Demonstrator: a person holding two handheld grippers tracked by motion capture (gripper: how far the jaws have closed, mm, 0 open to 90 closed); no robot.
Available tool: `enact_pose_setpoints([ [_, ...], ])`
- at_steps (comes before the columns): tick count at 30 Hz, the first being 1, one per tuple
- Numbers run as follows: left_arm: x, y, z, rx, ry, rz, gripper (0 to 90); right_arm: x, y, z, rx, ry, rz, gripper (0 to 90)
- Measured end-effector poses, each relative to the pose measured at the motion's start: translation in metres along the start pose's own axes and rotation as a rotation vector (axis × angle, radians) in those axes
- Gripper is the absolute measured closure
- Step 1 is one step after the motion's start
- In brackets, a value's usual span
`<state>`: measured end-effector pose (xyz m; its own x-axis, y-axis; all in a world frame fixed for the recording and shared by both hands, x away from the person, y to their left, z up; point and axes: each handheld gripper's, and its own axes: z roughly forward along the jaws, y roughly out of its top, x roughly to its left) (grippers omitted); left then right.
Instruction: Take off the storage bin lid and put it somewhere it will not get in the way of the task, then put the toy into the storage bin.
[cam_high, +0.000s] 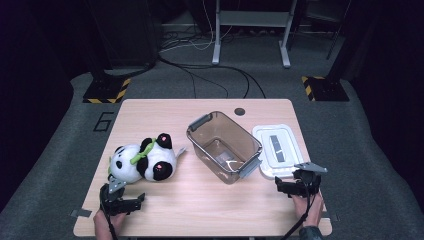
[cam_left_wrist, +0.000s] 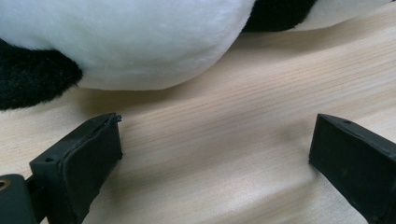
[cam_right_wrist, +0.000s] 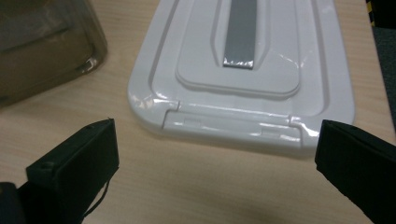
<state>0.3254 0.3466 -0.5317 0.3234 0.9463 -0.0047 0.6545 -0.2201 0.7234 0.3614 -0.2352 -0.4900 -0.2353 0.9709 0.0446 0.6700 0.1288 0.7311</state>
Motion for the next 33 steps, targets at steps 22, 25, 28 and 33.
enact_pose_setpoints([
  [22, 0.0, 0.0, 0.0, 0.003, 0.0, -0.004, 1.9, -0.008, -0.044, 0.006, 0.038, -0.036, 0.017, 0.0],
  [25, -0.001, 0.0, 0.0, -0.005, 0.001, -0.008, 1.9, -0.005, -0.046, 0.007, 0.04, -0.059, 0.002, 0.0],
  [28, -0.001, 0.0, 0.0, -0.006, 0.003, -0.006, 2.3, -0.004, -0.047, 0.007, 0.029, -0.066, 0.008, 0.0],
  [33, -0.001, 0.0, 0.0, -0.008, 0.004, -0.01, 2.5, -0.005, -0.048, 0.006, 0.022, -0.066, 0.01, 0.0],
])
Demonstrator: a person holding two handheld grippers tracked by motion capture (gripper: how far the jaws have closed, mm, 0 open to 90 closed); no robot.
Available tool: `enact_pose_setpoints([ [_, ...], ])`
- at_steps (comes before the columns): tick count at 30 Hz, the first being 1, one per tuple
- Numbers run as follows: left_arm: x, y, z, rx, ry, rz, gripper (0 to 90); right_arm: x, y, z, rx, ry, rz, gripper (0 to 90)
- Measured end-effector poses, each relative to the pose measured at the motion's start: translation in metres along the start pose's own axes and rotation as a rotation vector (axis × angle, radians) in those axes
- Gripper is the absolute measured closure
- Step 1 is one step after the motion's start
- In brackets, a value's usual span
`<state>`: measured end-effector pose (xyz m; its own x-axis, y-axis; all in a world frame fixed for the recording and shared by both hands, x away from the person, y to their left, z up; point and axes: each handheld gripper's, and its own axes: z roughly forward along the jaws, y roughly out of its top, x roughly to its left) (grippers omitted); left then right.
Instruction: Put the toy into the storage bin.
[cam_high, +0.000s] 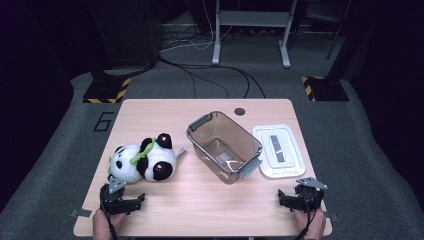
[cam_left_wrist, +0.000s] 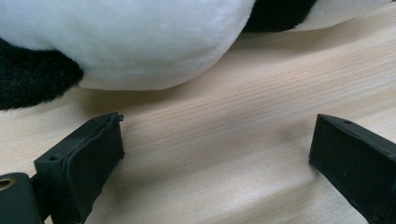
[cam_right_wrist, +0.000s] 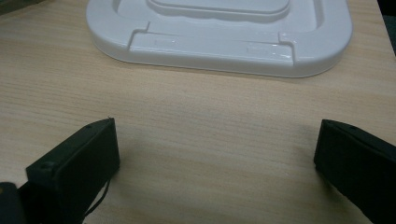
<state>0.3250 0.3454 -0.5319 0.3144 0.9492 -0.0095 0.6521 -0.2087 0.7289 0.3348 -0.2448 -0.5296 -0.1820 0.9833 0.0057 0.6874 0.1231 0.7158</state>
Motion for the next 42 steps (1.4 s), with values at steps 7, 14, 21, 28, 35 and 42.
enact_pose_setpoints([
  [7, -0.004, 0.002, -0.008, 0.024, -0.006, -0.031, 5.7, -0.001, 0.001, 0.001, -0.004, 0.008, -0.008, 0.0],
  [14, -0.012, 0.014, -0.03, -0.007, -0.005, -0.022, 4.9, -0.001, 0.0, 0.0, -0.006, 0.008, -0.005, 0.7],
  [21, -0.008, 0.049, -0.053, -0.08, -0.006, -0.022, 0.4, -0.002, 0.0, 0.0, -0.014, 0.001, 0.001, 3.1],
  [28, -0.009, 0.089, -0.051, -0.099, 0.005, 0.0, 0.0, -0.002, 0.0, 0.0, -0.016, -0.001, 0.004, 3.4],
  [35, -0.009, 0.118, -0.031, -0.079, 0.036, -0.01, 0.0, -0.002, 0.0, 0.0, -0.017, -0.003, 0.006, 4.1],
  [42, -0.011, 0.133, -0.014, -0.05, 0.034, -0.01, 0.0, -0.002, 0.0, 0.0, -0.018, -0.004, 0.007, 4.5],
])
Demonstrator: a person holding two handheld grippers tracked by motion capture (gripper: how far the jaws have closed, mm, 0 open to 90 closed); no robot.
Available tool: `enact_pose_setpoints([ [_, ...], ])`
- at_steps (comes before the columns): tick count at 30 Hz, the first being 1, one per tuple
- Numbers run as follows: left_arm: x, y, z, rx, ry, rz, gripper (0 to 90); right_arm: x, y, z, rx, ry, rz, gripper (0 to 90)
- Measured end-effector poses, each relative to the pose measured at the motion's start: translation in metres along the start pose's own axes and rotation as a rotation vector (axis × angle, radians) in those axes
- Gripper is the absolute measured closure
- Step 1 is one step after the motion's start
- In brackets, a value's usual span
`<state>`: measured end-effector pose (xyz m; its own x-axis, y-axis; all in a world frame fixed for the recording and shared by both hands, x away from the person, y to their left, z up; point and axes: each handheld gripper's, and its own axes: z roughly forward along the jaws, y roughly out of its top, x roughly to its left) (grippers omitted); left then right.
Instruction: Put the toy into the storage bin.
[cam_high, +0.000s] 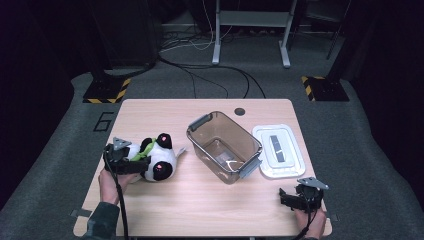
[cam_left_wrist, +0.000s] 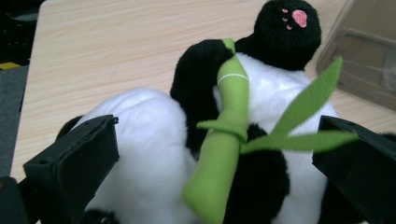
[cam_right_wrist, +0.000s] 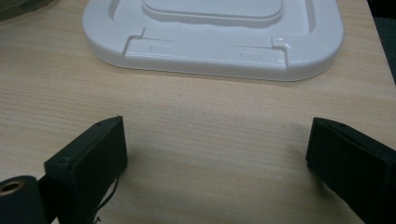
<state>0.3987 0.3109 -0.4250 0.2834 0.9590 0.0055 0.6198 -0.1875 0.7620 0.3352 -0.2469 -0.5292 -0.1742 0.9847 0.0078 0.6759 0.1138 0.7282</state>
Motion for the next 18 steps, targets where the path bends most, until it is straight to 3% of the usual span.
enact_pose_setpoints([
  [4, -0.004, 0.008, 0.01, 0.006, -0.006, 0.025, 5.5, 0.0, 0.0, 0.0, -0.001, -0.001, 0.001, 5.0],
  [8, -0.006, 0.011, 0.016, 0.021, -0.019, 0.034, 19.1, 0.0, 0.0, 0.0, -0.002, -0.002, 0.002, 5.3],
  [10, -0.005, 0.011, 0.017, 0.019, -0.034, 0.024, 29.5, 0.0, 0.0, 0.0, -0.003, -0.002, 0.001, 5.4],
  [11, -0.003, 0.01, 0.019, 0.02, -0.055, -0.001, 32.9, 0.0, 0.0, 0.0, -0.003, -0.002, 0.001, 5.4],
  [14, -0.002, 0.008, 0.022, 0.033, -0.068, -0.034, 37.1, 0.0, 0.0, 0.0, -0.004, -0.003, 0.001, 5.6],
  [18, -0.002, 0.005, 0.024, 0.045, -0.077, -0.05, 39.4, 0.0, 0.0, 0.0, -0.004, -0.003, 0.001, 5.7],
])
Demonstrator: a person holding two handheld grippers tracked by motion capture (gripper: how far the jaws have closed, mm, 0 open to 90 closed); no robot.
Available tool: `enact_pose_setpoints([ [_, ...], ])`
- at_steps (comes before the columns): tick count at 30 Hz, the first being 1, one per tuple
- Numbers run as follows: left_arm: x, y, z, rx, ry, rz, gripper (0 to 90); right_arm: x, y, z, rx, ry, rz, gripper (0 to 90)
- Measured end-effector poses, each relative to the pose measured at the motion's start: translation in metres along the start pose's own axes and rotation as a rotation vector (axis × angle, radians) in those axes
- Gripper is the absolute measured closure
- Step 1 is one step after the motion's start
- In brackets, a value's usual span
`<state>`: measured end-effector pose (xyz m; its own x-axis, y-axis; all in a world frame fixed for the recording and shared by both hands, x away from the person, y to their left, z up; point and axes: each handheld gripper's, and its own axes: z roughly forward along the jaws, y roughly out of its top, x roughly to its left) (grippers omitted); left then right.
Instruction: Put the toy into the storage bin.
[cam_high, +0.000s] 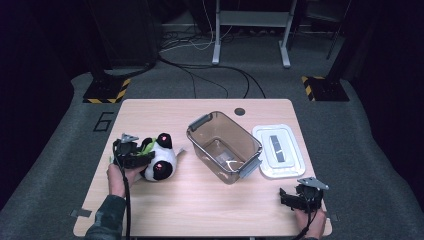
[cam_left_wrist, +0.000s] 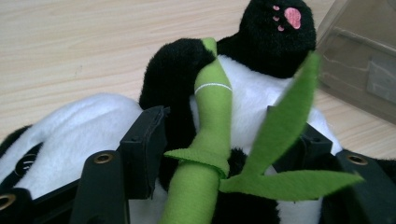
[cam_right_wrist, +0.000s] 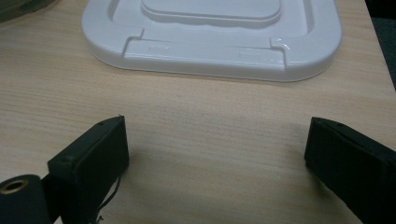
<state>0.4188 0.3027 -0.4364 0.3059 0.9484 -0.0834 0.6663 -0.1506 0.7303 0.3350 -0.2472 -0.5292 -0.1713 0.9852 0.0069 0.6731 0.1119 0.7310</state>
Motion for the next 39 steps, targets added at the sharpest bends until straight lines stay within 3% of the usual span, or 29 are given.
enact_pose_setpoints([
  [6, -0.001, -0.006, 0.0, 0.006, -0.019, -0.007, 53.9, 0.0, 0.0, 0.0, -0.002, -0.003, 0.003, 6.6],
  [10, -0.002, -0.011, -0.003, -0.019, -0.018, 0.02, 63.6, 0.0, 0.0, 0.0, -0.003, -0.003, 0.004, 6.9],
  [14, -0.003, -0.014, -0.007, -0.033, -0.028, 0.038, 67.7, 0.0, 0.0, 0.0, -0.004, -0.004, 0.005, 7.2],
  [18, -0.002, -0.017, -0.014, -0.044, -0.067, 0.054, 69.4, 0.0, 0.0, -0.001, -0.004, -0.003, 0.005, 7.5],
  [21, 0.002, -0.02, -0.023, -0.039, -0.124, 0.074, 70.2, 0.0, 0.0, -0.001, -0.005, -0.003, 0.005, 7.8],
  [27, 0.008, -0.024, -0.034, 0.009, -0.217, 0.099, 69.7, 0.0, 0.0, -0.001, -0.005, -0.003, 0.006, 8.0],
  [30, 0.008, -0.025, -0.035, 0.013, -0.217, 0.098, 65.3, 0.0, 0.0, -0.001, -0.005, -0.004, 0.006, 8.1],
  [32, 0.005, -0.023, -0.035, 0.0, -0.201, 0.081, 54.1, 0.0, 0.0, -0.001, -0.005, -0.004, 0.006, 8.1],
  [33, 0.002, -0.018, -0.035, -0.007, -0.162, 0.076, 48.5, 0.0, 0.0, -0.001, -0.005, -0.004, 0.006, 8.2],
  [35, -0.004, -0.013, -0.032, -0.02, -0.126, 0.07, 43.3, 0.0, 0.0, -0.001, -0.006, -0.004, 0.006, 8.2],
  [38, -0.007, -0.007, -0.026, -0.011, -0.093, 0.082, 41.8, 0.0, 0.0, -0.001, -0.006, -0.004, 0.006, 8.3],
  [39, -0.008, -0.005, -0.019, -0.007, -0.061, 0.064, 41.7, 0.0, 0.0, -0.001, -0.005, -0.005, 0.006, 8.3],
])
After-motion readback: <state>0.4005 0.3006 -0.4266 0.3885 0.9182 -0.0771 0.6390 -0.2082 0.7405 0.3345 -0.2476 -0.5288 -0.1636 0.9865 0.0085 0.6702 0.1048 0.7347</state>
